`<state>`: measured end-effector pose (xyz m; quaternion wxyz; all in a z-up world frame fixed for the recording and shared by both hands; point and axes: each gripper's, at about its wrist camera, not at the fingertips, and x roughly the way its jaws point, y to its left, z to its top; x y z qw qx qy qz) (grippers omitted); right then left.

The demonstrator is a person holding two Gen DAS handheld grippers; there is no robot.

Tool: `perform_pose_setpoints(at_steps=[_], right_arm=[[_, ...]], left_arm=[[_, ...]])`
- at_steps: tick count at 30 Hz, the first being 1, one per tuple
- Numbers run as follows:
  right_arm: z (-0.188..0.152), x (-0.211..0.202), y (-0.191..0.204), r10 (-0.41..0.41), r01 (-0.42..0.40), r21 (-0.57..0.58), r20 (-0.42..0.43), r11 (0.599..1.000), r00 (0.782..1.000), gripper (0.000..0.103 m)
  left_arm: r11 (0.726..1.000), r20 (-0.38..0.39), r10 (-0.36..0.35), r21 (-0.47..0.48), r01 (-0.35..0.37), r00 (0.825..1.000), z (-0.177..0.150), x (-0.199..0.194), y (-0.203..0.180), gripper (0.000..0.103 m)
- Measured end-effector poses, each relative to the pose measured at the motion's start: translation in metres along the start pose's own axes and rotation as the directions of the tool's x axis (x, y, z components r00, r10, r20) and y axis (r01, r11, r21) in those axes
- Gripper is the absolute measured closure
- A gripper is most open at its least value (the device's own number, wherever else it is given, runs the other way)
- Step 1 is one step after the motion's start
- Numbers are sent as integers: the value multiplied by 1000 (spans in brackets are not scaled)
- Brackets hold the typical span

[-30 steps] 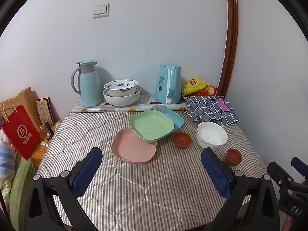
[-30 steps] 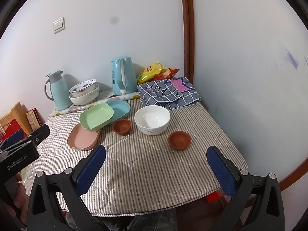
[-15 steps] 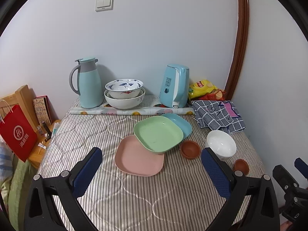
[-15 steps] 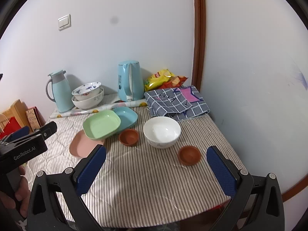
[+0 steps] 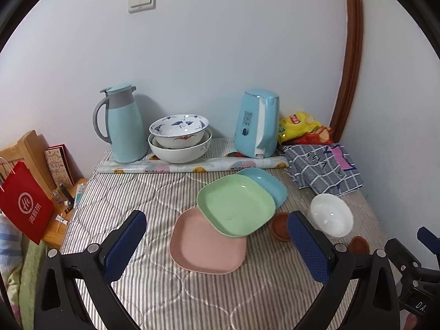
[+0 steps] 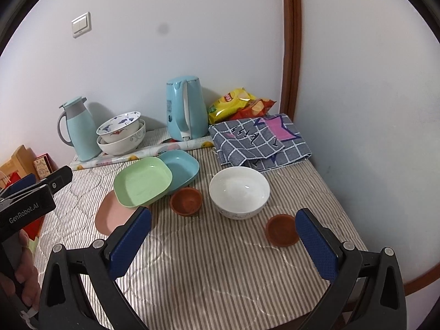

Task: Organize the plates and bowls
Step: 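Move both grippers to the green plate rim and close them on it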

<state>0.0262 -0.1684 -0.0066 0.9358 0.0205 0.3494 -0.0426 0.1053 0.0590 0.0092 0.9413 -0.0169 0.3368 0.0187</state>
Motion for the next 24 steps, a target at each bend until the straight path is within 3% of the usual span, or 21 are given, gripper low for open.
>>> perform_pose_setpoints(at_steps=[8,17,24], right_arm=[[11,47,25,45,-46,-18,-51,999,998,0],[20,106,52,70,-76,-43,-126,996,990,5],[23,148,60,99,-106,-30,-178,994,979,14]], left_arm=[[998,-74,26,-58,-30,997,2,50,35,8],[995,-146,42,-84,-55,988,2,107,56,28],[995,-182,5,-96,-23,983,4,146,55,43]])
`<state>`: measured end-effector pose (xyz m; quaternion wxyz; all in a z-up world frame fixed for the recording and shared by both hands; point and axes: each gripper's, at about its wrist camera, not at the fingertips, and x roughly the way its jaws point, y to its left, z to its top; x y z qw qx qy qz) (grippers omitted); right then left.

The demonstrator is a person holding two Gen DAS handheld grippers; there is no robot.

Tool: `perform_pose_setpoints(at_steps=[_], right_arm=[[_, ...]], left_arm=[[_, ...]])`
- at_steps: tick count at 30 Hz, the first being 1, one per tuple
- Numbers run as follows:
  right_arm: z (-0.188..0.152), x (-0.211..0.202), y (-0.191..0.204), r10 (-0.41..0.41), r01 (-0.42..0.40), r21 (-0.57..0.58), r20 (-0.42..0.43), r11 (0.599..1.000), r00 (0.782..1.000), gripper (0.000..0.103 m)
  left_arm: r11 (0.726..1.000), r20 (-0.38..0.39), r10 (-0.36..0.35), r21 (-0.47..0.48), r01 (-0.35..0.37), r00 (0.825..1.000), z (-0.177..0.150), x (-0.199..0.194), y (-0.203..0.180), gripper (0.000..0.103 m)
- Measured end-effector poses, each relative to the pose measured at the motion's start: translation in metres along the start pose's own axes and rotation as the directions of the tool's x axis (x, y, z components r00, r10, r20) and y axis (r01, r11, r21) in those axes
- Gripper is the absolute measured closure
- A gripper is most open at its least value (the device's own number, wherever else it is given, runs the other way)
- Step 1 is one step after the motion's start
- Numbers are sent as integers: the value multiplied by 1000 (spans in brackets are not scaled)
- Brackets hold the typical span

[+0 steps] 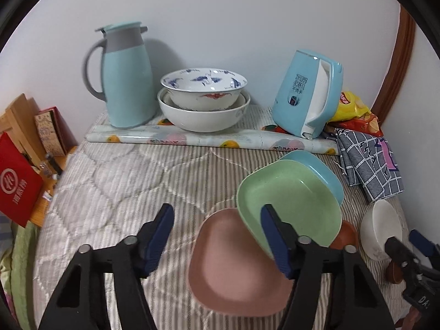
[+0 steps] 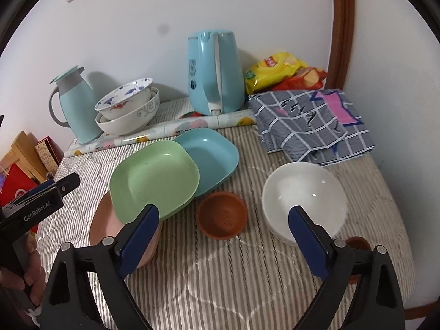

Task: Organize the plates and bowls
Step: 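Move both grippers to the green plate rim and close them on it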

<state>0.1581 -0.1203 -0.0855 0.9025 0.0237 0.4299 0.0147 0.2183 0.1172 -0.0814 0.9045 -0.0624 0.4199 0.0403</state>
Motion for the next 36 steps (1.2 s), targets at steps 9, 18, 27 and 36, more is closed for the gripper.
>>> perform_pose_setpoints(at_steps=[9,18,27,36], right_arm=[[10,39,-5,38,-36,34,-55,999,998,26],[14,71,3,95,-89,54,-116,995,989,31],[15,96,21,105,-103,24,-169,994,980,42],[16,112,31,98,-102,-9,-194,995,976,81]], left_arm=[[997,-30,-47,56,48,998,20,40,-24,45],[991,-86,-97,84,104,992,33,77,-36,45],[990,-126,-100,84,111,987,35,107,-31,49],[981,-134,-168,75,180,977,31,107,-29,83]])
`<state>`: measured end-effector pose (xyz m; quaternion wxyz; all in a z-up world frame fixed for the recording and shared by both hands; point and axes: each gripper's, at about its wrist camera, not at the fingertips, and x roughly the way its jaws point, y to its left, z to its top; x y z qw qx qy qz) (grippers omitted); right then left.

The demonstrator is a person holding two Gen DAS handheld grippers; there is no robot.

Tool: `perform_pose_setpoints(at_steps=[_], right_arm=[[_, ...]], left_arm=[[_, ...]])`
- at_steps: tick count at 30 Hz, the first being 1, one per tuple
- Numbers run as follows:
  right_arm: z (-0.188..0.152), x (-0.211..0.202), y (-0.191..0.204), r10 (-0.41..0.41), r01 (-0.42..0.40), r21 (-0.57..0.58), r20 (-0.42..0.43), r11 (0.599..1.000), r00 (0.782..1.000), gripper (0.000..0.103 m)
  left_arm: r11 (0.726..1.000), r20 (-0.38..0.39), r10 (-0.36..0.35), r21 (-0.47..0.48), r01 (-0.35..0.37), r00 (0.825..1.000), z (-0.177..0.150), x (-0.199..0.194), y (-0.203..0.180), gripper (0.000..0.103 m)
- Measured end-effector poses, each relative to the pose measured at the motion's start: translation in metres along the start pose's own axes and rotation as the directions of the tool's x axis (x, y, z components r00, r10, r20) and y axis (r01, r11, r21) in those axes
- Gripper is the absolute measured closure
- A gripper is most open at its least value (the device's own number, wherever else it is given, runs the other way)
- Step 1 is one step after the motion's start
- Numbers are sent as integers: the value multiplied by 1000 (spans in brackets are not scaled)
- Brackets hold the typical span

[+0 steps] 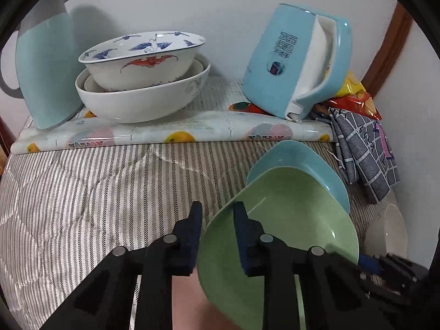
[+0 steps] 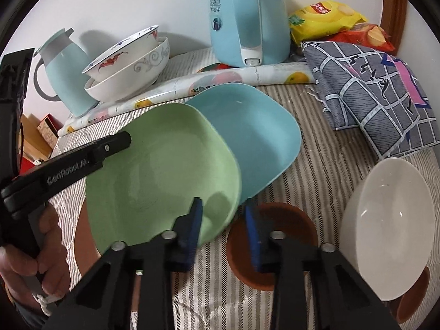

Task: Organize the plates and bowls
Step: 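Move both grippers to the green plate rim and close them on it, then lift the green plate with both grippers and lower it onto the pink plate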

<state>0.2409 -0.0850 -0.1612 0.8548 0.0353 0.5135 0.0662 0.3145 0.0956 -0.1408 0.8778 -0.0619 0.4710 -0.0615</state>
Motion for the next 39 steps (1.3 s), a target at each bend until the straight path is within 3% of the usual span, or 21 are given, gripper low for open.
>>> perform_pose_setpoints(at_steps=[4,15,23,39], right_arm=[[2,-1,-1,-34,34,2,12,999,999,85],[-6,-43,7,-9,8,4,79,1000,997,87],[-26,-75,15,2,-2,-6,111,1000,994,88],[-73,-92,36,32,-28,-46,91,999,995,88]], left_arm=[[1000,13,-10,-1,10,1000,-4,-10,-1,85],[1000,74,6,-18,-5,997,-14,-59,0,86],[998,88,20,-62,-15,996,-39,-93,2,86],[992,81,61,-113,-52,995,-89,-126,17,86]])
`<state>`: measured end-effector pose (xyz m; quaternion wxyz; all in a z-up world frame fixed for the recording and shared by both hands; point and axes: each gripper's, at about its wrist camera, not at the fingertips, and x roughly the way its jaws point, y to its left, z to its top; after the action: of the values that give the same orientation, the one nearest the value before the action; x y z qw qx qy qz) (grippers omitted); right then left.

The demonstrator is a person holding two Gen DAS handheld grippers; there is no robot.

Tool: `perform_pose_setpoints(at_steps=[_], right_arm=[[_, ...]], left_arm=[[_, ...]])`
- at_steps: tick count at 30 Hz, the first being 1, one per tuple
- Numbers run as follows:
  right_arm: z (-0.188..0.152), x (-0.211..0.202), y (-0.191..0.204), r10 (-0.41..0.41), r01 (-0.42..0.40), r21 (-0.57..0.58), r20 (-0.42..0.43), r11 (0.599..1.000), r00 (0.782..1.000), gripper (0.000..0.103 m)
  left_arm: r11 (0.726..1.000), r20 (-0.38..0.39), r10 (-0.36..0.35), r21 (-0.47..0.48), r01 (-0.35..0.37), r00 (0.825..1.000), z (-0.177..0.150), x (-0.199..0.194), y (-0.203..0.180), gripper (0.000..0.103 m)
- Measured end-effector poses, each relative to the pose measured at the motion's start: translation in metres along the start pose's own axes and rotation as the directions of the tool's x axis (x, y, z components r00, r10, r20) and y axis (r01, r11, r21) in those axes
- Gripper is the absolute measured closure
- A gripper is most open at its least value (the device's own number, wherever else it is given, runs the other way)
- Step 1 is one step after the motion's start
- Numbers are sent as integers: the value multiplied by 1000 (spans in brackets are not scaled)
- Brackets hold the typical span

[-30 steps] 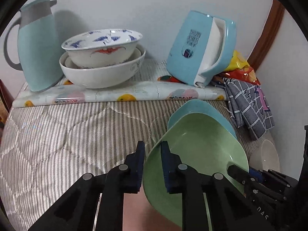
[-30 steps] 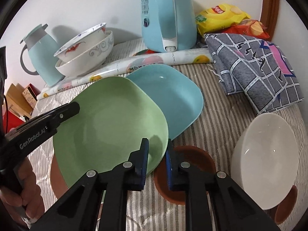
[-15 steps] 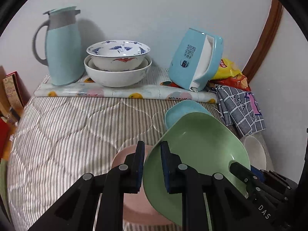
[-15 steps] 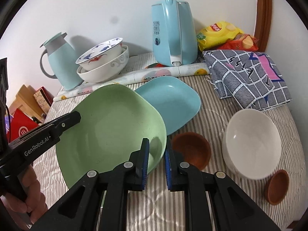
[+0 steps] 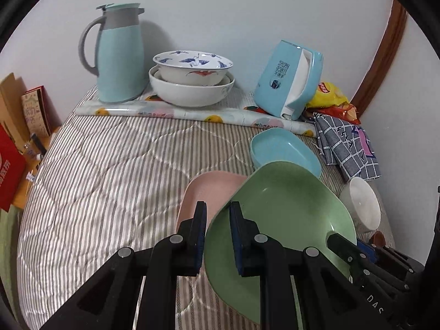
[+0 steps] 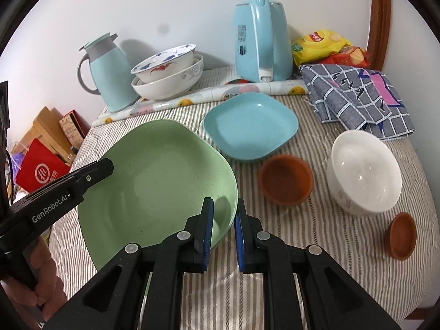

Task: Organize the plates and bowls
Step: 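Lift the green plate with both grippers and lower it onto the pink plate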

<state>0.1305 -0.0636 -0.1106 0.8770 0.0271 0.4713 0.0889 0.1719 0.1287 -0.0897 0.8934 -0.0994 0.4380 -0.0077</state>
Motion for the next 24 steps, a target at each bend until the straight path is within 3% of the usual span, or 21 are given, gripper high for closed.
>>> perform_pose_setpoints(at_steps=[12,24], right_arm=[[-21,19,14,-7,6,-29,-60,1000,998,88],[-6,44,29,-1,-4,-65,-77,998,997,89]], left_arm=[[999,-51,9,-52,-11,999,-27,14,23,86],[994,-60,35,-98,-40,998,-16,31,41,86]])
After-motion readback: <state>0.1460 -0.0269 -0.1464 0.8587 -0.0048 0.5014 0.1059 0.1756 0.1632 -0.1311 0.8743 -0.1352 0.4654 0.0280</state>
